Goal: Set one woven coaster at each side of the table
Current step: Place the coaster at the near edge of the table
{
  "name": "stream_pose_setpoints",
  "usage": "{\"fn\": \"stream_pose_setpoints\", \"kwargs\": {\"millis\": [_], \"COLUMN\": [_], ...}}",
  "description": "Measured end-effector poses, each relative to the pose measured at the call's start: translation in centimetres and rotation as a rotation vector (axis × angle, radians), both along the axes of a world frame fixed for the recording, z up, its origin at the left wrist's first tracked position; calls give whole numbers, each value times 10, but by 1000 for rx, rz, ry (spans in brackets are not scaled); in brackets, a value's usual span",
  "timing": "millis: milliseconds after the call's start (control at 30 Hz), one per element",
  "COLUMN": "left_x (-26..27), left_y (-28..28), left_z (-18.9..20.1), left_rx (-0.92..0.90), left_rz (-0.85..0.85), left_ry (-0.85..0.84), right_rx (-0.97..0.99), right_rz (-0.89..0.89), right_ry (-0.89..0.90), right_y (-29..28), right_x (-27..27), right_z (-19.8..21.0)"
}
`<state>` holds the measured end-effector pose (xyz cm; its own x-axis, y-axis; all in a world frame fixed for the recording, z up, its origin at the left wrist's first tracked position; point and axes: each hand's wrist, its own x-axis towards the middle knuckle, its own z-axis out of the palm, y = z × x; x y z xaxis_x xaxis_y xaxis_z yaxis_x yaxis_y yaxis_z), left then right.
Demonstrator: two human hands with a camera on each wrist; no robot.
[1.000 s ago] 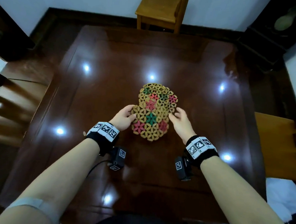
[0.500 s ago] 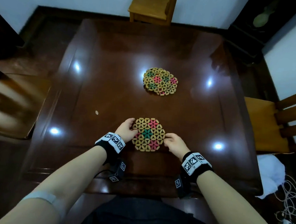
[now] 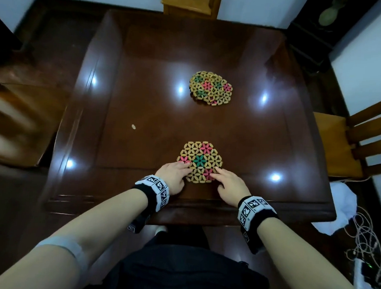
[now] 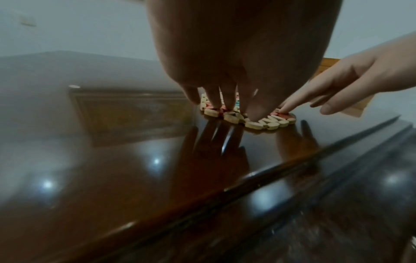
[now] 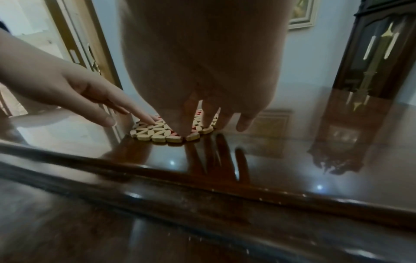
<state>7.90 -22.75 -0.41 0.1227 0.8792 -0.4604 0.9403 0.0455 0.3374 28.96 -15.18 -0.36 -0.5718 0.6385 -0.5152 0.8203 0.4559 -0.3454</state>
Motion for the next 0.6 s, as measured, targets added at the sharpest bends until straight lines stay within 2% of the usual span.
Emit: {"fn": "stream_pose_setpoints", "kwargs": {"millis": [133, 433, 600], "left_x": [6, 13, 16], "left_y": [-22, -37, -40], "left_z": [-4, -7, -1], "left_rx": [61, -4, -40], "left_rz": [-62, -38, -83], "left_ry": [36, -16, 13], "right_rx": [27, 4, 3], "right_rz": [-32, -73, -59], "right_ry": [3, -24, -21], "right_y": [-23, -40, -44], "right_x": [15, 20, 23], "right_z": [0, 1, 2]}}
